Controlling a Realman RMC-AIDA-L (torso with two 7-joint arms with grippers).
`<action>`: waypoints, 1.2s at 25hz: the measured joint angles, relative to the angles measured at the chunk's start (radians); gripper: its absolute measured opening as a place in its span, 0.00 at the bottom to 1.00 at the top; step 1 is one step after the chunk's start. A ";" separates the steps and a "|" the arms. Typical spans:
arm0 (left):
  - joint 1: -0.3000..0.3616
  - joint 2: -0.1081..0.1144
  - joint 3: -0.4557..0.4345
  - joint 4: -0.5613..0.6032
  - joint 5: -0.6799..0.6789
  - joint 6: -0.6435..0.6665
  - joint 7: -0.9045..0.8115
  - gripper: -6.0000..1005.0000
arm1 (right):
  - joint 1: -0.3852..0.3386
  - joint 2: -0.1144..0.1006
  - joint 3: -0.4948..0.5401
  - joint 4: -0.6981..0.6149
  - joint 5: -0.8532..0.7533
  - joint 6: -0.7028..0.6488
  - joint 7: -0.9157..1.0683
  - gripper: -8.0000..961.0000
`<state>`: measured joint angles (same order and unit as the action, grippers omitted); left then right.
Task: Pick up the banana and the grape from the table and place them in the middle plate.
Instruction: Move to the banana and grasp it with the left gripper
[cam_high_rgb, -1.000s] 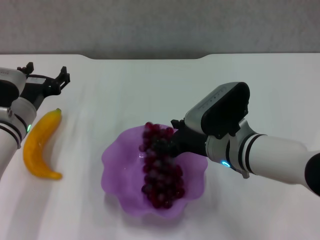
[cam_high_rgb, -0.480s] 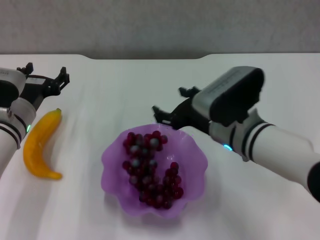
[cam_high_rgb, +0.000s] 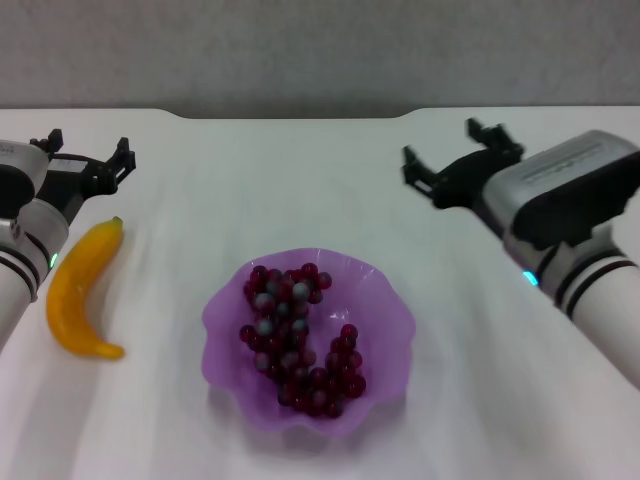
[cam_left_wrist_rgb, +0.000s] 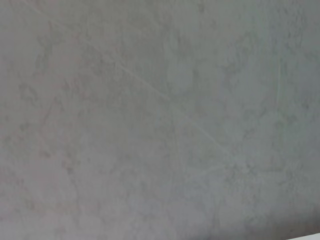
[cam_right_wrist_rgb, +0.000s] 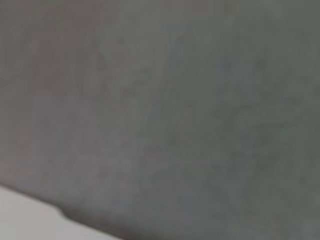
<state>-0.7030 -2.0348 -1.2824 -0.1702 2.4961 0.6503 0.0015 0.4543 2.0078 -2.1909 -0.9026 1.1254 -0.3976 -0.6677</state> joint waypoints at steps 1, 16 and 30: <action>0.000 0.000 0.000 0.000 0.000 0.000 0.000 0.89 | 0.000 -0.001 0.005 0.014 0.000 -0.017 0.018 0.92; -0.001 -0.002 0.000 0.000 0.000 0.000 0.000 0.89 | 0.011 -0.001 0.018 0.471 -0.232 -0.580 0.667 0.92; -0.002 -0.003 -0.003 -0.003 -0.003 -0.002 0.000 0.89 | 0.024 0.000 0.026 0.565 -0.223 -0.595 0.730 0.92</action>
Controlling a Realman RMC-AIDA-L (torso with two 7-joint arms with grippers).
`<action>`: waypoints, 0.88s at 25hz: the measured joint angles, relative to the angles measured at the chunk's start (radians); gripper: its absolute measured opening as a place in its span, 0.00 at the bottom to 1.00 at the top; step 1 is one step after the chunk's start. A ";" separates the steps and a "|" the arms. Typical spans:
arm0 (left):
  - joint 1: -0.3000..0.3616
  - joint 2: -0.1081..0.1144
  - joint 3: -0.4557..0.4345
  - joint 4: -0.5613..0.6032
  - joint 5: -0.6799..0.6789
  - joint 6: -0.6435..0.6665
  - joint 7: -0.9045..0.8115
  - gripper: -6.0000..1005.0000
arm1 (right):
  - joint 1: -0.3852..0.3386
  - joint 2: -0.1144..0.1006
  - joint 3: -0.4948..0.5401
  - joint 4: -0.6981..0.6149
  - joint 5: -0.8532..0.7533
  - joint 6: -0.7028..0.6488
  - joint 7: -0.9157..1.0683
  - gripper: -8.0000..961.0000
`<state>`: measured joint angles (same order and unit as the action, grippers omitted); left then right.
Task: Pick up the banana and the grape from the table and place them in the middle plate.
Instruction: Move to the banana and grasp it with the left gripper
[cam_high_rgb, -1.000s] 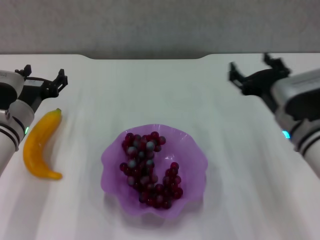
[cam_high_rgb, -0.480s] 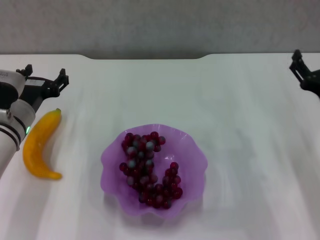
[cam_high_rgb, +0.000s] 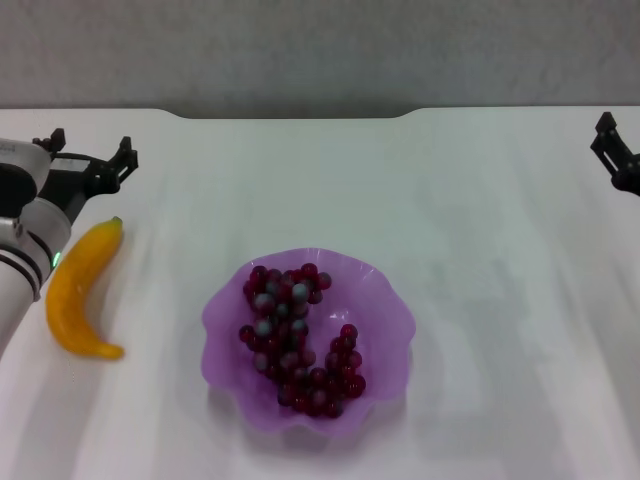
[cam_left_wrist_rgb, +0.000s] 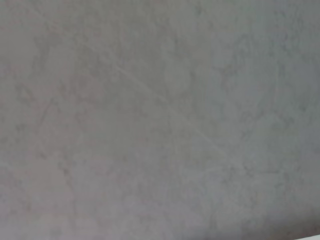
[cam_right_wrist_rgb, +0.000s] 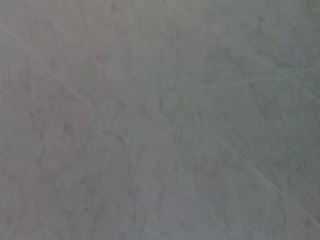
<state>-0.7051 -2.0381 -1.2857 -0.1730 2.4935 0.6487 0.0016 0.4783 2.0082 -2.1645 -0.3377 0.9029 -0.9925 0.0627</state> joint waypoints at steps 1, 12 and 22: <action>0.000 0.001 -0.004 0.000 -0.003 -0.006 0.000 0.89 | 0.000 0.000 0.000 0.000 -0.002 0.000 0.002 0.92; -0.061 0.013 -0.109 -0.016 -0.009 -0.233 0.123 0.89 | -0.009 0.000 -0.012 0.007 -0.006 0.000 0.005 0.92; -0.052 0.017 -0.297 -0.125 -0.005 -0.467 0.301 0.89 | -0.016 0.000 -0.012 0.009 -0.008 0.036 0.006 0.92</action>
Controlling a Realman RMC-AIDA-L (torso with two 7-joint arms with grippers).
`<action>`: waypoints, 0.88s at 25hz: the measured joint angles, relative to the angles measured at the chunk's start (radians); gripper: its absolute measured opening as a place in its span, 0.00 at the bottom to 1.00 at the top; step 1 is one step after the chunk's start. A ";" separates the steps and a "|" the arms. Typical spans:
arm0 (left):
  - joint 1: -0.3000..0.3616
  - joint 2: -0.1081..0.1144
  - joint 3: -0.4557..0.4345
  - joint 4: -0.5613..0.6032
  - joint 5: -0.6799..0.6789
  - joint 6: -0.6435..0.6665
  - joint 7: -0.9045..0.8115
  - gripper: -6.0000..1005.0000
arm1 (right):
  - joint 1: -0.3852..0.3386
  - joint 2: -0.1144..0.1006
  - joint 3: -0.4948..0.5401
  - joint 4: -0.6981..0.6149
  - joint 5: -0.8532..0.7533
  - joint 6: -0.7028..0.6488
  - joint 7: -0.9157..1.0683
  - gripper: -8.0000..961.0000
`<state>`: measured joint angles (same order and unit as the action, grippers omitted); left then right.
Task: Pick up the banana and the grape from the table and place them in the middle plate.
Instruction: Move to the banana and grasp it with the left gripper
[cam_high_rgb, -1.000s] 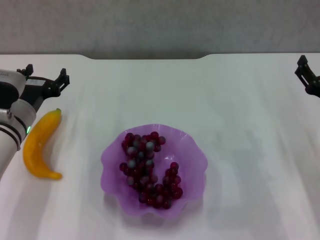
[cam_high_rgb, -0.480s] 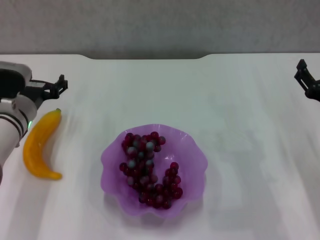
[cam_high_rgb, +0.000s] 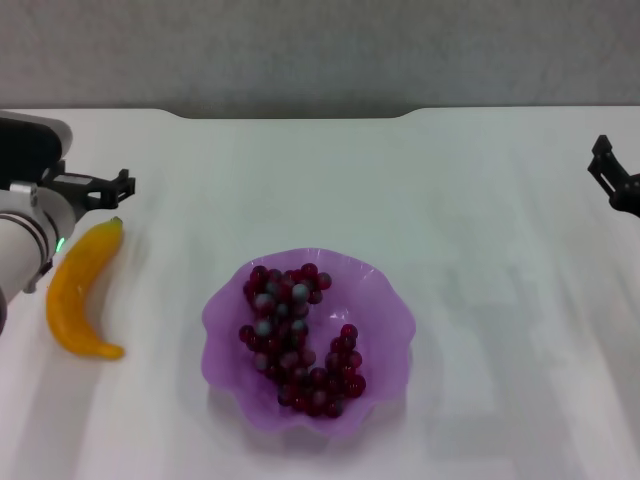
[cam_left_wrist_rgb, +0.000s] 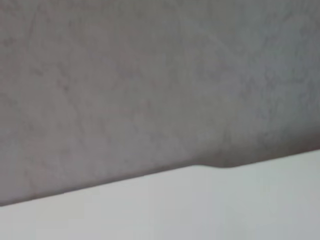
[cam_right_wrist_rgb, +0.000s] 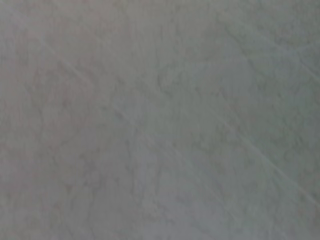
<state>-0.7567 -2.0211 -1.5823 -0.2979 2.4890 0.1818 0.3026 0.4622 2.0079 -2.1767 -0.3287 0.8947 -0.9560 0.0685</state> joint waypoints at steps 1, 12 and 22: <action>0.001 0.000 -0.024 -0.002 0.000 -0.014 0.028 0.89 | -0.002 0.000 0.000 0.000 0.000 0.000 0.000 0.92; 0.115 -0.002 -0.105 -0.233 0.006 -0.311 0.186 0.89 | -0.023 0.000 0.000 0.012 -0.001 0.001 0.001 0.92; 0.183 -0.006 -0.213 -0.346 0.172 -0.436 0.185 0.89 | -0.021 0.000 0.000 0.009 -0.002 0.000 0.001 0.92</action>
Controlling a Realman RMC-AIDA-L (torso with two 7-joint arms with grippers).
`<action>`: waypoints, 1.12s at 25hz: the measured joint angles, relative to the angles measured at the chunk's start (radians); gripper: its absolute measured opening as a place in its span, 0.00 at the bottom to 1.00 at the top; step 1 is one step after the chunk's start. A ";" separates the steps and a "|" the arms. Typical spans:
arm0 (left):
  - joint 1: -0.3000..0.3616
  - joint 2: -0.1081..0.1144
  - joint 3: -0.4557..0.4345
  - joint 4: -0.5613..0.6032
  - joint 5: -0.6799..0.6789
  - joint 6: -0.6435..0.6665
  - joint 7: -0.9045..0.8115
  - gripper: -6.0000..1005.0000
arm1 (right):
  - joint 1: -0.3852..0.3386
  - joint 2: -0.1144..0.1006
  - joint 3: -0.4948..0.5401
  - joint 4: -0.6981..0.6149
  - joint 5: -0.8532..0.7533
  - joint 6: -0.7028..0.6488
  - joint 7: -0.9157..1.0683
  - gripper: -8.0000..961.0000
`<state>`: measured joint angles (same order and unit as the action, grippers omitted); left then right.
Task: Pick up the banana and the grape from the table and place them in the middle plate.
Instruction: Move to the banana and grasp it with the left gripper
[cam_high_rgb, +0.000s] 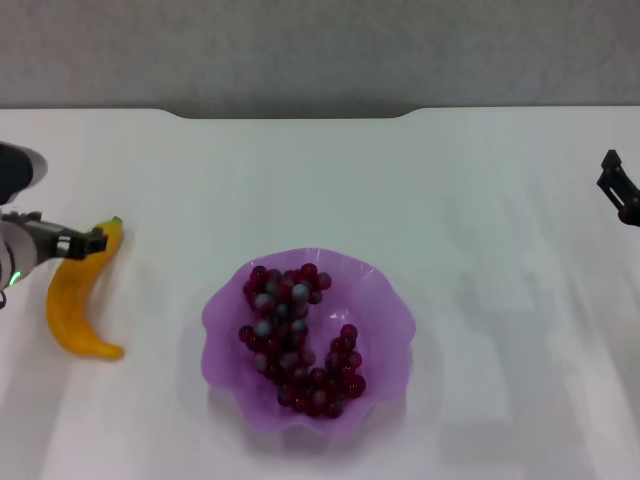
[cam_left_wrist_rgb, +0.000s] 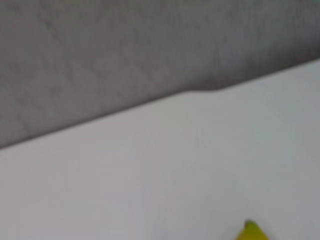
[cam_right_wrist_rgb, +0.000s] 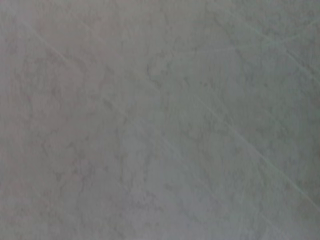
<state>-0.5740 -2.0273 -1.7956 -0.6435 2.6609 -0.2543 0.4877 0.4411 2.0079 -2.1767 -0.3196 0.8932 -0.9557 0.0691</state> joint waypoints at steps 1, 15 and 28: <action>-0.001 0.000 -0.004 0.000 0.009 -0.021 -0.003 0.89 | 0.000 0.000 0.000 0.000 0.000 0.000 0.000 0.92; -0.011 -0.001 -0.012 0.021 0.028 -0.097 -0.001 0.89 | 0.000 0.000 0.003 -0.003 0.000 0.000 0.000 0.92; -0.032 -0.002 -0.006 0.081 0.028 -0.083 0.004 0.87 | 0.001 0.000 0.005 -0.003 0.004 0.000 0.000 0.92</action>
<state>-0.6065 -2.0293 -1.8012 -0.5624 2.6893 -0.3375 0.4919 0.4424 2.0079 -2.1720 -0.3229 0.8973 -0.9556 0.0690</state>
